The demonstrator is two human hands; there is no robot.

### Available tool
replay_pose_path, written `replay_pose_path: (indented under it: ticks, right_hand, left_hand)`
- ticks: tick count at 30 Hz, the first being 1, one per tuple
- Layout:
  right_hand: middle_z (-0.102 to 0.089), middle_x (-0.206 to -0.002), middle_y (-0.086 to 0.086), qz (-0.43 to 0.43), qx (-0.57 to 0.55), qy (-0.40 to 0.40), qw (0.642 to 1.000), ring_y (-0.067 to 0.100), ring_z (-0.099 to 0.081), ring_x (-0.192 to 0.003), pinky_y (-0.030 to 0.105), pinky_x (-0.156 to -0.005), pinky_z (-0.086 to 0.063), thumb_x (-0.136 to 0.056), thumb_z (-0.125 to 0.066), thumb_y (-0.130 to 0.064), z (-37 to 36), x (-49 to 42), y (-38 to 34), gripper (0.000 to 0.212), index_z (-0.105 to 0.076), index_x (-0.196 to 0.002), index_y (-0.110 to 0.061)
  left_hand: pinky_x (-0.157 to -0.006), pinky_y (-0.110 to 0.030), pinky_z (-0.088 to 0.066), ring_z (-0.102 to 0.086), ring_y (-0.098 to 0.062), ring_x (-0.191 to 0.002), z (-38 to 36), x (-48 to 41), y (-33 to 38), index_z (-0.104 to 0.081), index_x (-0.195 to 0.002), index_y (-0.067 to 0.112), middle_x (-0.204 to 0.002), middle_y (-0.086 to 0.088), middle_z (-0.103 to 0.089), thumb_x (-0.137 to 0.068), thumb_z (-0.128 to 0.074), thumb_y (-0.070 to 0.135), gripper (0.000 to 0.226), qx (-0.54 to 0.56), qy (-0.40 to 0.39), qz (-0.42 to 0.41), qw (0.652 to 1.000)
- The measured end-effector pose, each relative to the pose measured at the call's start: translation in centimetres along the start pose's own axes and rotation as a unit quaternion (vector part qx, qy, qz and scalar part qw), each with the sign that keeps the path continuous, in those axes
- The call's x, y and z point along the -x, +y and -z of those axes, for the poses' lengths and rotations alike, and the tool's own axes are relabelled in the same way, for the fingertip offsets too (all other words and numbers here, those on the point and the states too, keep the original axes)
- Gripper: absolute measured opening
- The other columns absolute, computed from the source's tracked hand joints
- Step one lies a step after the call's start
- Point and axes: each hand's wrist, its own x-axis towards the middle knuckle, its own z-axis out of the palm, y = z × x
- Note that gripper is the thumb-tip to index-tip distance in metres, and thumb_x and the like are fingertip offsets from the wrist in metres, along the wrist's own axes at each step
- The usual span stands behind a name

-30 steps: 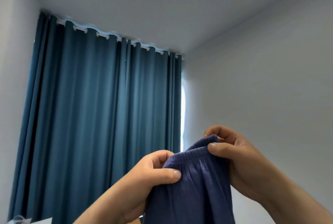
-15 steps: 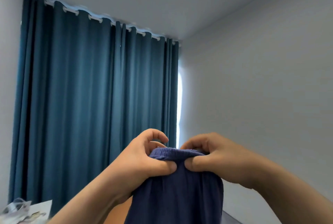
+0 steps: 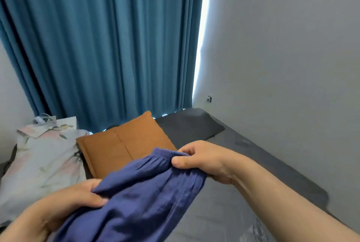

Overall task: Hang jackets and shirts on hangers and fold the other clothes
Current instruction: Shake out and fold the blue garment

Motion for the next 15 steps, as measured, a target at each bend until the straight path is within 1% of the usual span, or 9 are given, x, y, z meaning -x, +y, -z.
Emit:
replay_pose_path:
  ticks: [1, 2, 3, 4, 6, 8, 10, 13, 15]
  right_hand:
    - [-0.071, -0.091, 0.008, -0.027, -0.015, -0.010, 0.999, 0.019, -0.065, -0.081, 0.030, -0.080, -0.052, -0.076, -0.076, -0.032, -0.6, -1.2, 2.8, 0.031, -0.071, -0.094, -0.006]
    - [-0.072, -0.098, 0.012, -0.055, -0.030, -0.012, 0.998, 0.021, -0.065, -0.086, 0.033, -0.085, -0.052, -0.078, -0.076, -0.031, -1.1, -2.4, 5.8, 0.031, -0.072, -0.096, -0.006]
    - [-0.072, -0.104, 0.015, -0.088, -0.048, -0.005, 0.995, 0.023, -0.065, -0.089, 0.036, -0.089, -0.052, -0.078, -0.075, -0.029, -1.6, -3.5, 9.1, 0.032, -0.072, -0.099, -0.004]
    - [-0.071, -0.108, 0.017, -0.123, -0.071, 0.008, 0.990, 0.024, -0.065, -0.092, 0.038, -0.091, -0.051, -0.079, -0.074, -0.025, -1.9, -4.7, 12.6, 0.034, -0.071, -0.104, -0.002]
    - [-0.070, -0.108, 0.017, -0.190, -0.118, 0.041, 0.974, 0.025, -0.064, -0.090, 0.037, -0.088, -0.051, -0.084, -0.067, -0.015, -2.1, -6.6, 20.3, 0.031, -0.067, -0.111, 0.000]
    - [-0.071, -0.106, 0.015, -0.236, -0.157, 0.074, 0.956, 0.023, -0.064, -0.088, 0.035, -0.083, -0.050, -0.084, -0.065, -0.014, -1.7, -7.9, 27.7, 0.026, -0.066, -0.108, -0.002]
    - [-0.071, -0.107, 0.016, -0.266, -0.186, 0.090, 0.942, 0.022, -0.066, -0.087, 0.034, -0.080, -0.053, -0.088, -0.066, -0.019, -0.6, -9.1, 34.8, 0.026, -0.065, -0.107, -0.001]
    - [-0.073, -0.103, 0.018, -0.308, -0.225, 0.116, 0.917, 0.025, -0.069, -0.091, 0.039, -0.085, -0.055, -0.095, -0.060, -0.030, 2.2, -10.7, 44.3, 0.038, -0.065, -0.108, 0.005]
    - [-0.073, -0.100, 0.020, -0.317, -0.251, 0.134, 0.905, 0.025, -0.070, -0.088, 0.038, -0.080, -0.055, -0.096, -0.058, -0.031, 4.9, -11.8, 50.5, 0.039, -0.065, -0.107, 0.006]
  left_hand:
    - [-0.095, -0.045, -0.050, -0.061, -0.040, -0.108, -0.1, -0.3, 0.4, -0.063, -0.115, -0.007, -0.118, -0.032, -0.062, -0.045, -0.096, 0.030, 0.087, 0.044, -0.040, 0.018, 0.998]
    - [-0.091, -0.042, -0.052, -0.062, -0.039, -0.105, -0.9, -0.9, -0.4, -0.064, -0.113, -0.009, -0.117, -0.032, -0.063, -0.059, -0.088, 0.018, 0.065, 0.066, -0.071, 0.025, 0.995]
    - [-0.088, -0.040, -0.052, -0.064, -0.037, -0.103, -1.9, -1.9, -1.8, -0.065, -0.110, -0.009, -0.115, -0.031, -0.064, -0.067, -0.080, 0.014, 0.051, 0.081, -0.084, 0.055, 0.992]
    - [-0.088, -0.039, -0.052, -0.065, -0.034, -0.101, -3.0, -3.5, -3.0, -0.067, -0.108, -0.006, -0.112, -0.027, -0.067, -0.070, -0.076, 0.017, 0.045, 0.063, -0.087, 0.087, 0.990]
    - [-0.086, -0.033, -0.051, -0.067, -0.018, -0.092, -5.8, -7.9, -7.6, -0.070, -0.099, 0.004, -0.101, -0.008, -0.073, -0.072, -0.071, 0.029, 0.038, -0.071, -0.048, 0.150, 0.985]
    - [-0.069, -0.024, -0.045, -0.059, -0.003, -0.071, -9.3, -13.1, -12.5, -0.065, -0.080, 0.013, -0.079, 0.008, -0.068, -0.073, -0.065, 0.033, 0.020, -0.202, 0.015, 0.167, 0.965]
    - [-0.063, -0.022, -0.040, -0.058, -0.004, -0.070, -13.7, -18.8, -17.1, -0.056, -0.072, 0.018, -0.074, 0.007, -0.063, -0.078, -0.062, 0.031, 0.015, -0.259, 0.058, 0.161, 0.950]
    - [-0.064, -0.025, -0.038, -0.063, -0.014, -0.083, -20.4, -27.5, -23.2, -0.048, -0.068, 0.024, -0.074, 0.007, -0.061, -0.085, -0.058, 0.036, 0.023, -0.283, 0.074, 0.163, 0.942]
    - [-0.072, -0.029, -0.043, -0.064, -0.019, -0.095, -24.2, -32.7, -26.0, -0.051, -0.073, 0.029, -0.090, 0.004, -0.069, -0.086, -0.055, 0.040, 0.019, -0.282, 0.095, 0.179, 0.938]
